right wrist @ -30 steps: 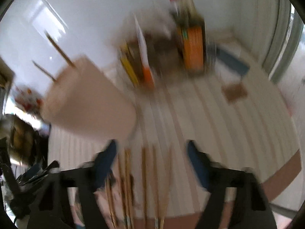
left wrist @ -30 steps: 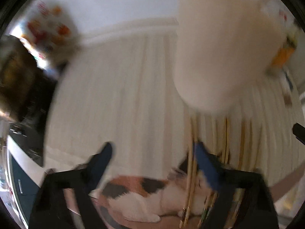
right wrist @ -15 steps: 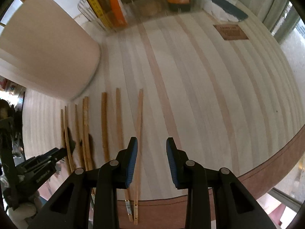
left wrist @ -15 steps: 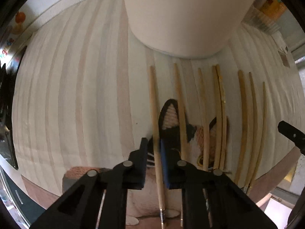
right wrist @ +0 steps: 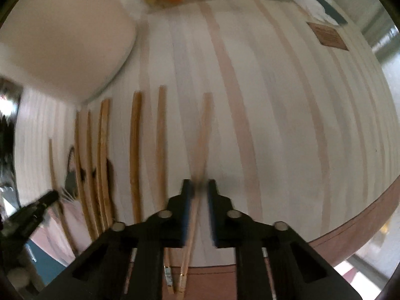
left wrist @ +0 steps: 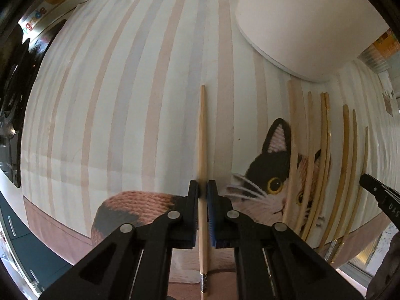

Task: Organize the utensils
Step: 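Close the left tool on a chopstick while the right tool grasps another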

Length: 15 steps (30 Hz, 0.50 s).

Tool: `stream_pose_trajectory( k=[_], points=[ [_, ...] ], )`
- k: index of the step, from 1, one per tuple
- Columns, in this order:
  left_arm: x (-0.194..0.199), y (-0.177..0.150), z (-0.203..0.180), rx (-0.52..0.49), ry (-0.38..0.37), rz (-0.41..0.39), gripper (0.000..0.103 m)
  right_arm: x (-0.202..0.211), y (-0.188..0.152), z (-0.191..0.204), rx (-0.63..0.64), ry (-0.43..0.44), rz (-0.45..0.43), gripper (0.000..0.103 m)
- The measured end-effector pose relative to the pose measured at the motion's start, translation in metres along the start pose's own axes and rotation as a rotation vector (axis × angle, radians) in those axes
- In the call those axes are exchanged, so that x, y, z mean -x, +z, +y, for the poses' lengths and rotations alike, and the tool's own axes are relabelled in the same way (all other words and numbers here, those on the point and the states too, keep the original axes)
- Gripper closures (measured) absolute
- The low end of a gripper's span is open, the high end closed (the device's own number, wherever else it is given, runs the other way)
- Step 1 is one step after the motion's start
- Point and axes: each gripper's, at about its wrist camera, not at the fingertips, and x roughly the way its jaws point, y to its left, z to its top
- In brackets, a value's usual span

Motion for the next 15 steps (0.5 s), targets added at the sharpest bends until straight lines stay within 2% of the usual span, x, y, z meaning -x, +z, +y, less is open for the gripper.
stream_pose_trajectory(
  k=[3, 4, 9, 14, 15],
  points=[
    [-0.002, -0.001, -0.003, -0.004, 0.003, -0.002, 0.098, 0.001, -0.002, 0.007, 0.032, -0.044, 0.017, 0.096],
    [0.002, -0.013, 0.008, -0.003, 0.001, -0.004, 0.098, 0.001, -0.003, 0.008, 0.042, -0.053, 0.024, 0.096],
    [0.004, -0.021, 0.01, -0.007, 0.005, -0.004, 0.098, 0.002, -0.011, 0.009, 0.071, -0.065, 0.046, 0.096],
    [0.003, -0.02, 0.002, -0.02, 0.006, 0.0, 0.098, 0.003, -0.022, 0.007, 0.075, -0.089, 0.069, 0.095],
    [0.002, -0.015, -0.001, -0.021, 0.006, 0.001, 0.098, -0.006, -0.012, 0.012, 0.074, -0.093, 0.074, 0.095]
  ],
)
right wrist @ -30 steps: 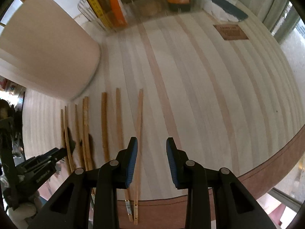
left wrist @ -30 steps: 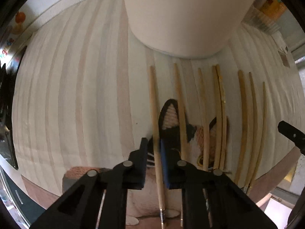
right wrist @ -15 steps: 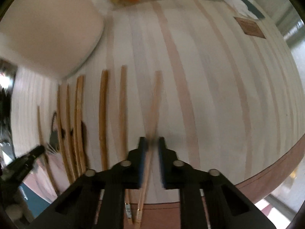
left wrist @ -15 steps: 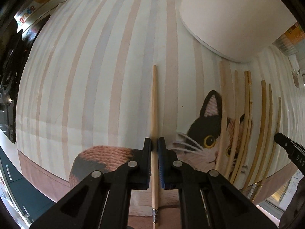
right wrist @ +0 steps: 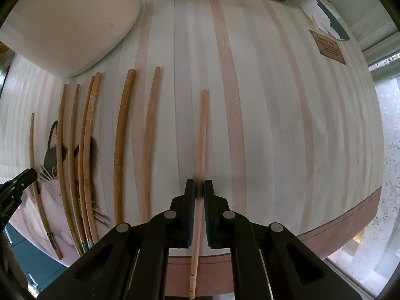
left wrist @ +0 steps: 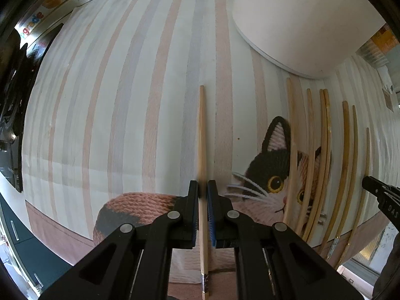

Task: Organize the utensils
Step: 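Close the left tool on a chopstick while the right tool grasps another, then lift both chopsticks upright and carry them above the pink holder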

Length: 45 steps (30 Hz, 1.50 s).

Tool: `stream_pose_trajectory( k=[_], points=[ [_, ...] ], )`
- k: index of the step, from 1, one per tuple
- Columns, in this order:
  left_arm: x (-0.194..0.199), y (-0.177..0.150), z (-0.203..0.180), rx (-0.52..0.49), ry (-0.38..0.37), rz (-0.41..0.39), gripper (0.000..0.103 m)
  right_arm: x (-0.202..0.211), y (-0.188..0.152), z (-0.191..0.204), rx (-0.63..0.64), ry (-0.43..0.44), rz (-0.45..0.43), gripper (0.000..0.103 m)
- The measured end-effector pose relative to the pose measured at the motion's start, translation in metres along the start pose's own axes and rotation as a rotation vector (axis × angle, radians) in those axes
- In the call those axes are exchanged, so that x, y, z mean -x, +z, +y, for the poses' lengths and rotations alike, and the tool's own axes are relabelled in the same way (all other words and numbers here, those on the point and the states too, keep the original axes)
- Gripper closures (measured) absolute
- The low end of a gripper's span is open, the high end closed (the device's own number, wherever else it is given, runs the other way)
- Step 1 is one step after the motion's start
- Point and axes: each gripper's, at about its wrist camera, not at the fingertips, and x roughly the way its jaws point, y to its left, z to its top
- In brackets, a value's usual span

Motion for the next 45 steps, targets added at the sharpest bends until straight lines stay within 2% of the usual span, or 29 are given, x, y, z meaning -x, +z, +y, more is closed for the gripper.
stream_pose_trajectory(
  k=[15, 28, 33, 38, 45],
  points=[
    [-0.002, 0.021, 0.0, -0.01, -0.002, 0.009, 0.098, -0.003, 0.023, 0.005, 0.021, -0.004, 0.026, 0.095],
    [0.004, 0.007, -0.012, -0.014, 0.038, -0.029, 0.098, -0.001, 0.019, 0.001, -0.015, 0.012, -0.006, 0.096],
    [0.023, 0.008, -0.013, -0.002, 0.047, -0.073, 0.098, 0.015, 0.012, -0.007, -0.041, 0.029, -0.056, 0.096],
    [0.053, 0.008, -0.012, 0.012, 0.054, -0.149, 0.098, 0.045, 0.007, -0.021, -0.079, 0.063, -0.141, 0.096],
    [0.112, 0.012, -0.001, 0.065, 0.003, -0.268, 0.099, 0.089, 0.0, -0.037, -0.14, 0.134, -0.259, 0.096]
  ],
)
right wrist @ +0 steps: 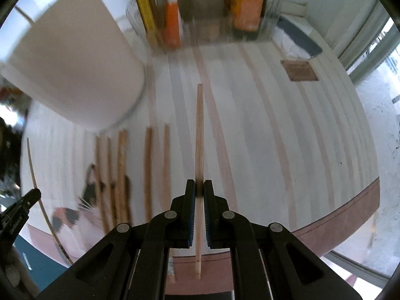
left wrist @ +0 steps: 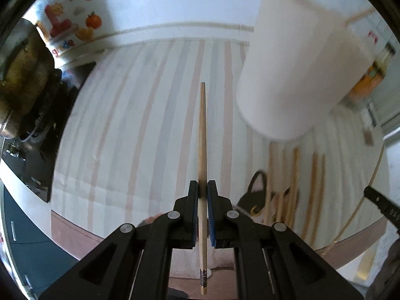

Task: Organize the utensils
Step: 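Lift both chopsticks upright and carry them above the pink holder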

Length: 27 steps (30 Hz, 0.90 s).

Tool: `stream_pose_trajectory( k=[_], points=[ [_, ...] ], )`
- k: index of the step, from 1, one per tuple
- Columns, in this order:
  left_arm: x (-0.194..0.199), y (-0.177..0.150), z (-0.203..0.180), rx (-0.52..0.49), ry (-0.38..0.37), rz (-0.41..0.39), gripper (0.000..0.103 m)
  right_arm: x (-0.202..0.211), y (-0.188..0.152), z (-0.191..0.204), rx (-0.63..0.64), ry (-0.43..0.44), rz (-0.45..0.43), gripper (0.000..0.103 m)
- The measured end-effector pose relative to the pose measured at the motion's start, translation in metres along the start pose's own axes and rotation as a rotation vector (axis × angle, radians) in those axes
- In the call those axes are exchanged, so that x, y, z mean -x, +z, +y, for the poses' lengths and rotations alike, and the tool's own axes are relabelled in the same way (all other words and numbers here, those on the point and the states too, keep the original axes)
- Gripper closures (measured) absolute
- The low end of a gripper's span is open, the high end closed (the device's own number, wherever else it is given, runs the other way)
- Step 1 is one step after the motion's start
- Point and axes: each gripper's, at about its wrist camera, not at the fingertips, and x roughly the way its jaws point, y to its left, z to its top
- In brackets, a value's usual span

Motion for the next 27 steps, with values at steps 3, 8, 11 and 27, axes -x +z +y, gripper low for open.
stream_pose_trajectory(
  k=[3, 8, 11, 27],
  points=[
    [0.024, 0.007, 0.001, 0.018, -0.024, -0.057, 0.099, 0.018, 0.004, 0.002, -0.019, 0.026, -0.055, 0.096],
    [0.06, 0.033, 0.009, 0.039, -0.051, -0.164, 0.099, 0.048, 0.019, 0.012, -0.034, 0.056, -0.167, 0.097],
    [0.084, 0.051, 0.01, 0.045, -0.055, -0.234, 0.099, 0.075, 0.03, 0.019, -0.026, 0.073, -0.239, 0.097],
    [0.212, 0.152, 0.01, 0.155, -0.299, -0.5, 0.098, 0.22, 0.12, 0.073, 0.027, 0.288, -0.489, 0.097]
  ],
)
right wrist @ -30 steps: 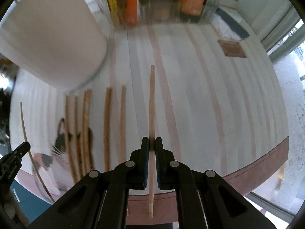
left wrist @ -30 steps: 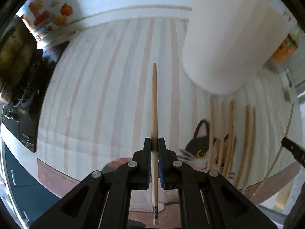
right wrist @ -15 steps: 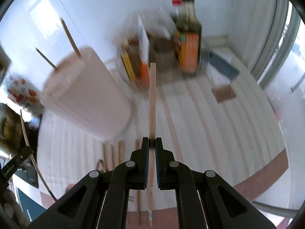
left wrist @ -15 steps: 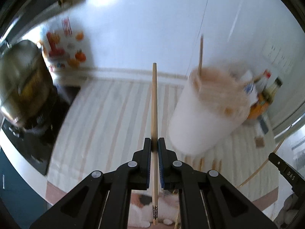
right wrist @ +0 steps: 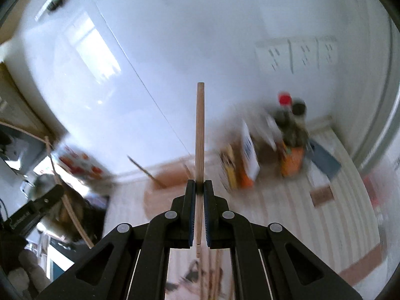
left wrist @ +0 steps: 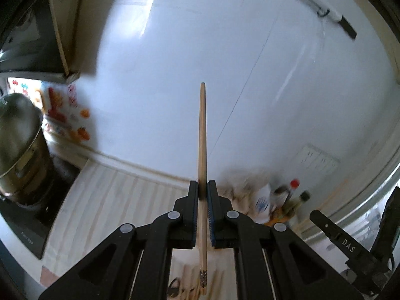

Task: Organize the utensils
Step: 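Lift both chopsticks upright and carry them above the pink holder, then insert the chopsticks into the holder and open both tools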

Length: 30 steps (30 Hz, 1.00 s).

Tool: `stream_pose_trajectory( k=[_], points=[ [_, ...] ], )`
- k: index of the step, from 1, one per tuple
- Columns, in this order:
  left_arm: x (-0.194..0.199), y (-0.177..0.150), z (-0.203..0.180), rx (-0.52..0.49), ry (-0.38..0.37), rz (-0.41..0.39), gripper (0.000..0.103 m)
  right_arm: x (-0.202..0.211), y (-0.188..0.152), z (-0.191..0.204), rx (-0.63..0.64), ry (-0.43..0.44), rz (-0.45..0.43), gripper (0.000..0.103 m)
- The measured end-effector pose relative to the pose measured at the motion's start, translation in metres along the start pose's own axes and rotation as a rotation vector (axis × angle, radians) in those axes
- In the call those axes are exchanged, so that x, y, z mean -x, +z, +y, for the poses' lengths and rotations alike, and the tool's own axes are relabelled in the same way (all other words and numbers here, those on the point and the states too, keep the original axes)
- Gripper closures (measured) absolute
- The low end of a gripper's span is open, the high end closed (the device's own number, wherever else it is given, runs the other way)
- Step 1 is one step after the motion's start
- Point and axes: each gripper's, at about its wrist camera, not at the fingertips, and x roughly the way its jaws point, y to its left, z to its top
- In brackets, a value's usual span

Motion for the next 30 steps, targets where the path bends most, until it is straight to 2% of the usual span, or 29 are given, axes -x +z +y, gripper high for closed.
stream_pose_trajectory(
  k=[5, 12, 19, 23, 30],
  points=[
    [-0.031, 0.028, -0.014, 0.009, -0.022, -0.045, 0.098, -0.007, 0.039, 0.022, 0.028, -0.008, -0.082, 0.097],
    [-0.1, 0.04, -0.012, 0.037, -0.011, -0.061, 0.098, -0.068, 0.068, 0.017, -0.003, -0.05, -0.079, 0.097],
    [-0.154, 0.024, -0.008, 0.007, 0.041, -0.034, 0.098, -0.119, 0.066, 0.004, -0.029, -0.073, -0.04, 0.097],
    [-0.164, 0.015, -0.007, -0.022, 0.069, -0.024, 0.098, -0.133, 0.057, 0.002, -0.021, -0.062, -0.009, 0.096],
    [-0.17, 0.007, -0.01, -0.052, 0.076, 0.006, 0.098, -0.136, 0.047, 0.004, 0.021, -0.071, 0.021, 0.096]
  ],
)
